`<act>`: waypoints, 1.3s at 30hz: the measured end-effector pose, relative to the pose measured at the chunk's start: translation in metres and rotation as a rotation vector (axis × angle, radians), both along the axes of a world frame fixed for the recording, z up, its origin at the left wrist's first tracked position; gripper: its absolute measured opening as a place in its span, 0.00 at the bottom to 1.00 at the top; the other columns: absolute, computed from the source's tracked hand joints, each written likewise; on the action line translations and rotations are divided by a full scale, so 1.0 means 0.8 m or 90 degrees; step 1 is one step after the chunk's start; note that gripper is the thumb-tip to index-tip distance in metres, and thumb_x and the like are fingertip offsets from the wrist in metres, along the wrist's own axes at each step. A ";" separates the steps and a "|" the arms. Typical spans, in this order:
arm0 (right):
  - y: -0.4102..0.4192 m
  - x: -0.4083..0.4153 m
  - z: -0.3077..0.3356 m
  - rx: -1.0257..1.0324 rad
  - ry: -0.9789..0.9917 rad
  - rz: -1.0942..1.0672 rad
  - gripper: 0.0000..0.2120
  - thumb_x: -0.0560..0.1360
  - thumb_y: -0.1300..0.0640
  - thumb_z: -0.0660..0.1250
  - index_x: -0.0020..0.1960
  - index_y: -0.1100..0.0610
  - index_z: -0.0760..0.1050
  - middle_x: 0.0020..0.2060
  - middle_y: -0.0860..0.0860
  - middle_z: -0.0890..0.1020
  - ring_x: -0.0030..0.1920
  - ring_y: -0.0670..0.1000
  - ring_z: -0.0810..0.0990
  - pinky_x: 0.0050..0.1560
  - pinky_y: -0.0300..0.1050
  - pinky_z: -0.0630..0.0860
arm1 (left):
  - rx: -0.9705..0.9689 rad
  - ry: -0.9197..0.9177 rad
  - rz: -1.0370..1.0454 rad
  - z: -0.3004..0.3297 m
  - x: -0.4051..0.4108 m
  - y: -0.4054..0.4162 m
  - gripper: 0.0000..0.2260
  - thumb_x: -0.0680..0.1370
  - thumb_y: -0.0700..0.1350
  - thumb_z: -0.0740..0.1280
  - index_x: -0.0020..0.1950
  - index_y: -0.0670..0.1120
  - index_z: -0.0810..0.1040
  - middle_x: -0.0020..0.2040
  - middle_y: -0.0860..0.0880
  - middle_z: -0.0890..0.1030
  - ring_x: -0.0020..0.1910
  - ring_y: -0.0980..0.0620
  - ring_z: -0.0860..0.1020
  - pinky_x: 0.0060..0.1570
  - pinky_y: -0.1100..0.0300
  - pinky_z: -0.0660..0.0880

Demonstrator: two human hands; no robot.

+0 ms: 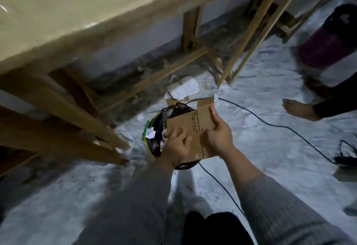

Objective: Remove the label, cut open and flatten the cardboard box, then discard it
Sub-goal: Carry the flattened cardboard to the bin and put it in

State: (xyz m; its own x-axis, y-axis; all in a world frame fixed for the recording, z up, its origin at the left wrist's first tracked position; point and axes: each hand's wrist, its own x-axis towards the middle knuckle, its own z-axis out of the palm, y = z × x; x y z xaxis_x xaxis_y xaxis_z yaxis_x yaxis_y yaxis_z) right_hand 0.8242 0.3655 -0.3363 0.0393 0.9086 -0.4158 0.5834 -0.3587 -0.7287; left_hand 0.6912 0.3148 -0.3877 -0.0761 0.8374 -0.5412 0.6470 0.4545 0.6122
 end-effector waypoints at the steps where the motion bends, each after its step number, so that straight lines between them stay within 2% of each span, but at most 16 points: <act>1: 0.005 0.000 -0.034 0.012 -0.020 0.013 0.38 0.71 0.61 0.65 0.70 0.30 0.57 0.51 0.50 0.82 0.47 0.55 0.81 0.50 0.53 0.79 | -0.010 -0.014 0.000 -0.036 0.002 0.007 0.25 0.83 0.53 0.55 0.79 0.49 0.56 0.80 0.45 0.47 0.78 0.47 0.50 0.72 0.57 0.56; 4: 0.020 -0.004 -0.121 0.034 -0.069 0.031 0.37 0.71 0.61 0.64 0.71 0.32 0.57 0.49 0.51 0.82 0.45 0.55 0.80 0.44 0.46 0.76 | -0.042 -0.048 -0.006 -0.125 0.004 0.028 0.23 0.84 0.51 0.54 0.78 0.50 0.56 0.80 0.47 0.47 0.78 0.48 0.52 0.71 0.58 0.56; 7: 0.034 -0.010 -0.194 0.066 -0.102 0.039 0.37 0.71 0.61 0.63 0.72 0.33 0.57 0.52 0.53 0.82 0.46 0.57 0.80 0.46 0.45 0.75 | -0.035 -0.094 0.018 -0.191 0.006 0.042 0.22 0.84 0.49 0.53 0.78 0.50 0.57 0.80 0.49 0.50 0.78 0.49 0.52 0.74 0.56 0.52; 9: 0.040 -0.014 -0.235 0.065 -0.096 0.036 0.37 0.71 0.61 0.63 0.72 0.33 0.56 0.47 0.53 0.82 0.42 0.55 0.79 0.44 0.44 0.74 | -0.024 -0.093 0.036 -0.225 0.006 0.051 0.22 0.84 0.51 0.51 0.78 0.50 0.58 0.80 0.50 0.51 0.78 0.49 0.52 0.75 0.54 0.51; 13: 0.039 -0.026 -0.295 0.048 -0.076 0.056 0.36 0.71 0.59 0.63 0.71 0.30 0.56 0.43 0.53 0.83 0.37 0.54 0.79 0.41 0.45 0.77 | -0.063 -0.095 0.039 -0.268 -0.002 0.050 0.24 0.84 0.54 0.47 0.77 0.45 0.60 0.78 0.45 0.58 0.75 0.46 0.60 0.72 0.54 0.57; 16: 0.034 -0.033 -0.319 0.048 -0.087 0.077 0.35 0.73 0.58 0.63 0.70 0.30 0.55 0.39 0.53 0.80 0.35 0.54 0.77 0.41 0.45 0.75 | -0.075 -0.175 0.136 -0.273 0.001 0.045 0.36 0.77 0.69 0.48 0.75 0.47 0.63 0.75 0.41 0.64 0.73 0.43 0.64 0.72 0.49 0.60; 17: 0.035 -0.036 -0.324 0.054 -0.097 0.092 0.35 0.73 0.58 0.63 0.70 0.30 0.55 0.39 0.54 0.80 0.35 0.55 0.77 0.42 0.46 0.76 | -0.071 -0.197 0.167 -0.277 0.002 0.047 0.36 0.76 0.70 0.48 0.75 0.46 0.63 0.75 0.41 0.64 0.74 0.43 0.63 0.73 0.49 0.59; 20: 0.040 -0.046 -0.342 0.056 -0.104 0.116 0.35 0.74 0.59 0.62 0.71 0.30 0.54 0.43 0.55 0.82 0.39 0.55 0.78 0.46 0.48 0.76 | -0.073 -0.196 0.159 -0.293 0.005 0.052 0.27 0.83 0.55 0.48 0.78 0.42 0.53 0.79 0.42 0.51 0.78 0.45 0.50 0.76 0.52 0.47; 23: 0.044 -0.043 -0.367 0.063 -0.071 0.110 0.35 0.74 0.61 0.62 0.69 0.28 0.56 0.46 0.54 0.83 0.40 0.54 0.80 0.48 0.48 0.79 | -0.075 -0.198 0.114 -0.319 0.012 0.050 0.26 0.84 0.54 0.46 0.79 0.43 0.45 0.79 0.44 0.39 0.78 0.47 0.39 0.75 0.56 0.38; 25: 0.045 -0.034 -0.378 0.070 -0.016 0.115 0.35 0.74 0.61 0.63 0.69 0.28 0.58 0.50 0.55 0.84 0.41 0.55 0.81 0.49 0.46 0.80 | -0.090 -0.167 0.116 -0.330 0.018 0.049 0.28 0.83 0.56 0.45 0.79 0.45 0.43 0.78 0.44 0.35 0.78 0.45 0.40 0.75 0.53 0.38; 27: 0.044 -0.029 -0.378 0.054 0.027 0.139 0.34 0.74 0.62 0.62 0.71 0.33 0.58 0.58 0.51 0.80 0.50 0.52 0.81 0.55 0.41 0.76 | -0.119 -0.180 0.144 -0.327 0.023 0.049 0.31 0.81 0.62 0.45 0.79 0.49 0.39 0.77 0.48 0.30 0.78 0.45 0.45 0.76 0.52 0.45; 29: 0.046 -0.024 -0.375 0.020 0.035 0.176 0.35 0.76 0.65 0.60 0.74 0.37 0.55 0.65 0.51 0.72 0.61 0.52 0.75 0.62 0.40 0.69 | -0.107 -0.197 0.153 -0.318 0.022 0.044 0.30 0.81 0.62 0.44 0.79 0.50 0.41 0.77 0.50 0.32 0.78 0.46 0.48 0.75 0.54 0.47; 30: 0.048 -0.020 -0.372 -0.003 0.028 0.192 0.35 0.76 0.66 0.59 0.75 0.38 0.53 0.67 0.53 0.68 0.63 0.53 0.72 0.64 0.40 0.66 | -0.103 -0.205 0.161 -0.315 0.019 0.043 0.30 0.81 0.62 0.44 0.79 0.50 0.42 0.78 0.50 0.35 0.78 0.46 0.49 0.74 0.55 0.48; 32: 0.047 -0.013 -0.367 -0.035 -0.013 0.210 0.36 0.77 0.66 0.58 0.75 0.38 0.49 0.63 0.57 0.65 0.61 0.56 0.71 0.64 0.41 0.63 | -0.114 -0.219 0.181 -0.308 0.014 0.041 0.29 0.81 0.61 0.44 0.79 0.50 0.43 0.79 0.50 0.40 0.78 0.44 0.52 0.73 0.54 0.50; 36: 0.039 -0.015 -0.356 0.063 -0.149 0.235 0.35 0.75 0.63 0.64 0.76 0.42 0.54 0.60 0.58 0.70 0.57 0.59 0.74 0.58 0.45 0.70 | -0.115 -0.179 0.114 -0.298 0.008 0.042 0.29 0.81 0.62 0.43 0.79 0.49 0.45 0.79 0.51 0.36 0.78 0.47 0.51 0.73 0.55 0.50; 39: 0.038 -0.023 -0.350 0.102 -0.303 0.247 0.32 0.75 0.58 0.64 0.74 0.42 0.57 0.61 0.57 0.70 0.58 0.61 0.72 0.55 0.52 0.71 | -0.127 -0.151 0.067 -0.301 0.007 0.044 0.27 0.83 0.58 0.44 0.79 0.47 0.45 0.78 0.49 0.35 0.78 0.50 0.43 0.73 0.56 0.47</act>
